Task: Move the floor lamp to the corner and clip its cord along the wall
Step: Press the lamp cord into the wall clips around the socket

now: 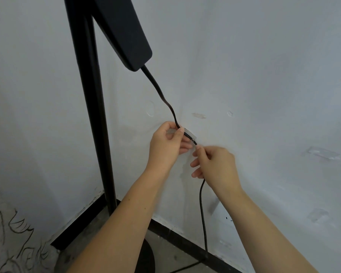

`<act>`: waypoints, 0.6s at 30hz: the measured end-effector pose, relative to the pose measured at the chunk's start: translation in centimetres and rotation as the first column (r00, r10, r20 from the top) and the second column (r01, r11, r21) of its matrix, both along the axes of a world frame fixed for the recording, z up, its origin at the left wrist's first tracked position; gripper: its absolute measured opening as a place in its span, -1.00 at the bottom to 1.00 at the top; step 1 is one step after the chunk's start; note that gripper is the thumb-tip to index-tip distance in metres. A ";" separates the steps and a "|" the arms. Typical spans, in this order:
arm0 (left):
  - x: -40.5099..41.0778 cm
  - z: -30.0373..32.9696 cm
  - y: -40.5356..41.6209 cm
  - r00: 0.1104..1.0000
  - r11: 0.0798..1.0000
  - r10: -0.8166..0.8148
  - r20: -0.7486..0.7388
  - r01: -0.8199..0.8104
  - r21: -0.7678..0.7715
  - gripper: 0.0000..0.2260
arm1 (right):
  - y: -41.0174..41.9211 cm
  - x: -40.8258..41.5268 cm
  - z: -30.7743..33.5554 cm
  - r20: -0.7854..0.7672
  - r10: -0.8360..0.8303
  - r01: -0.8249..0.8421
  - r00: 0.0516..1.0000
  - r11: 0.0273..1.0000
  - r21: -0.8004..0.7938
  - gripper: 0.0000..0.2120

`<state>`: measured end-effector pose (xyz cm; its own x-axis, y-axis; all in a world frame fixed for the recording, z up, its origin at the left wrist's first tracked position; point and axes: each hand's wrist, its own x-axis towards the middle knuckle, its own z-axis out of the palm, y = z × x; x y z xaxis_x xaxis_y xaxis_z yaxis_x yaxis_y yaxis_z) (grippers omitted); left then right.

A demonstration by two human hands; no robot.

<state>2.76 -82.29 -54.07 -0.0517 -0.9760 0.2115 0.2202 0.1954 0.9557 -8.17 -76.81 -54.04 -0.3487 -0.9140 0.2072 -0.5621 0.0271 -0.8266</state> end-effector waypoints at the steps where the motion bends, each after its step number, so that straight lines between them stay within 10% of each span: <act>1: 0.0 0.1 0.0 1.000 1.000 -0.013 -0.012 0.014 0.012 -0.92 | 0.0 0.0 -0.1 0.004 -0.003 0.003 1.000 1.000 0.000 -0.66; 18: -2.0 1.0 1.9 0.816 0.941 0.058 -0.575 0.148 0.305 -0.90 | 1.3 -2.8 1.6 0.220 0.059 -0.096 0.974 0.982 0.161 -0.60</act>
